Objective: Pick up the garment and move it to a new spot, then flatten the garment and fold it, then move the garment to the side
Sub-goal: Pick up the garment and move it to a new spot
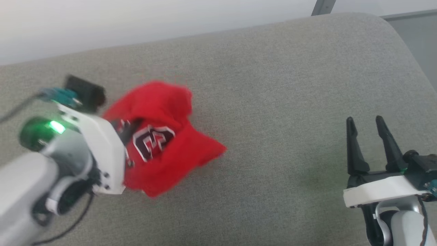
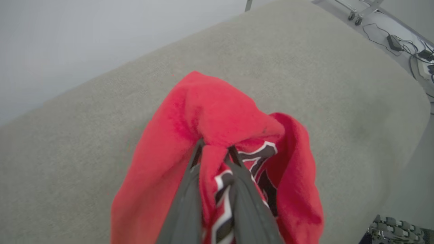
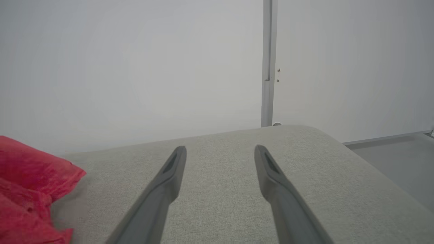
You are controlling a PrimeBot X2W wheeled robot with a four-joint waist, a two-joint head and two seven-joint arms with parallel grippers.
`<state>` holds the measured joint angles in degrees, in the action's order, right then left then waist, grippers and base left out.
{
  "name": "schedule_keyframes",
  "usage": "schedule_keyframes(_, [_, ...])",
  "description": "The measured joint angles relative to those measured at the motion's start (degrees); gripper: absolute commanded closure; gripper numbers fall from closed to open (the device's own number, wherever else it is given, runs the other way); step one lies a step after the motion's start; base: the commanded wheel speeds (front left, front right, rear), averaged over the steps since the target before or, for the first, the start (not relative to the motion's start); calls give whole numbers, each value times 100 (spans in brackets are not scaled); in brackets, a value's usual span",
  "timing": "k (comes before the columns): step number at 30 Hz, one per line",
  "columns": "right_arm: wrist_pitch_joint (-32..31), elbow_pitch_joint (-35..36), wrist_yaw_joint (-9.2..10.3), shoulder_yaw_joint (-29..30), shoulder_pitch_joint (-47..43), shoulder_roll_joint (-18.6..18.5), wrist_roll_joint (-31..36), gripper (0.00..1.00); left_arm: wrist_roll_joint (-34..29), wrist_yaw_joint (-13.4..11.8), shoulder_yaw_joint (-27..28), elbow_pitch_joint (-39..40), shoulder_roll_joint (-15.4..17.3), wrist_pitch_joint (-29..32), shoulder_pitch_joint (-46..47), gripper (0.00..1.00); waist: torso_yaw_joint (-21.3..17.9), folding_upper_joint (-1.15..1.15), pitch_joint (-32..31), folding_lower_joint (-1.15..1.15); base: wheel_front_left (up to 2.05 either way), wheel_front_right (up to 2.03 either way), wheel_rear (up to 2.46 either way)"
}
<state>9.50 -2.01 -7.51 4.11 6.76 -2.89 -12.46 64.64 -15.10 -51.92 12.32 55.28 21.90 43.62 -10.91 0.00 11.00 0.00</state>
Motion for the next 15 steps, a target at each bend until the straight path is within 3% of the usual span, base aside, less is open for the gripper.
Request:
schedule_keyframes(7, [105,-261,0,-309,182,2,-59,0,-310,461,-728,-1292,-698,-4,-327,100,-17,0,101,0,0,0,0])
schedule_keyframes(15, [192,-472,0,-452,322,0,-60,0,-364,913,-1074,-2557,-1378,-153,-484,100,-7,0,120,0,0,0,0])
